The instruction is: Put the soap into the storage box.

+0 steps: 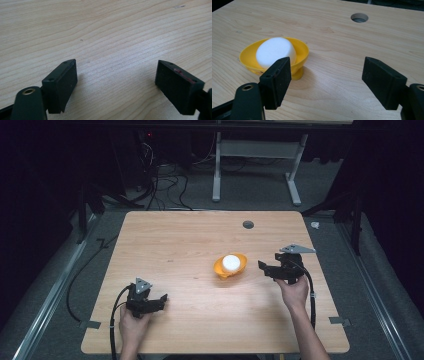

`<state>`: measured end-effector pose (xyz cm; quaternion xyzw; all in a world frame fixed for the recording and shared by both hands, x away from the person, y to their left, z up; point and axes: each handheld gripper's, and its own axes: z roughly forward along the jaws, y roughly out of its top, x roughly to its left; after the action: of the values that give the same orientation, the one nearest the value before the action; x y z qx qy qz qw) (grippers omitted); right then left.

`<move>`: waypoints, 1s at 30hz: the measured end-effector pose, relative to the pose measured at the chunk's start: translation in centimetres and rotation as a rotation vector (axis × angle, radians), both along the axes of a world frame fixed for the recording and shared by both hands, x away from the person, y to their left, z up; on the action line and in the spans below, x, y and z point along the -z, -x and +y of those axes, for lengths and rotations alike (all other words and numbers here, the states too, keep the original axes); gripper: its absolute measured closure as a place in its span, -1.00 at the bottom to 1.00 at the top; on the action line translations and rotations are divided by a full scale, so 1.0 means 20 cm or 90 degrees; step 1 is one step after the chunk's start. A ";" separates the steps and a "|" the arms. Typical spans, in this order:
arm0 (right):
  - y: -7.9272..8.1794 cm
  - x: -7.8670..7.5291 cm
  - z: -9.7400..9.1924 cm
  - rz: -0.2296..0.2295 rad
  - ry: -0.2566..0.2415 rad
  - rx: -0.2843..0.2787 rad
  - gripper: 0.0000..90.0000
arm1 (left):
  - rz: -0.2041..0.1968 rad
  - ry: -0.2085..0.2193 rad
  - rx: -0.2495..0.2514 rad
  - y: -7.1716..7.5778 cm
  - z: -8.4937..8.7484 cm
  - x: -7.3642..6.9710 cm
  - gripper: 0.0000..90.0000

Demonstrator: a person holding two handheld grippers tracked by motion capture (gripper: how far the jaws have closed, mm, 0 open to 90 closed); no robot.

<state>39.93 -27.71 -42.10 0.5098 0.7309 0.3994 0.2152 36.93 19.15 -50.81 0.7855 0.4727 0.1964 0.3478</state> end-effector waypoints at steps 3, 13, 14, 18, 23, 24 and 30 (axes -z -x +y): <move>0.01 0.01 -0.02 0.000 0.000 0.006 -0.46 | 0.000 0.000 0.000 0.00 0.00 0.00 -0.59; 0.06 0.02 -0.06 -0.004 -0.001 0.018 -0.46 | 0.000 0.000 0.000 0.00 0.00 0.00 -0.59; 0.06 0.02 -0.06 -0.004 0.000 0.018 -0.46 | 0.000 0.000 0.000 0.00 0.00 0.00 -0.59; 0.08 0.04 -0.07 -0.001 -0.005 0.022 -0.45 | 0.000 0.000 0.000 0.00 0.00 0.00 -0.59; 0.11 0.06 -0.08 -0.004 -0.007 0.023 -0.44 | 0.000 -0.001 0.000 0.00 0.00 0.00 -0.59; 0.11 0.06 -0.08 -0.003 -0.008 0.024 -0.44 | 0.000 -0.001 0.000 0.00 0.00 0.00 -0.59; 0.13 0.09 -0.09 0.001 -0.012 0.026 -0.43 | 0.000 -0.001 0.000 0.00 0.00 0.00 -0.59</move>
<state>37.26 -29.50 -43.88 0.5270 0.7167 0.4014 0.2178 36.92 19.14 -50.81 0.7856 0.4726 0.1968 0.3474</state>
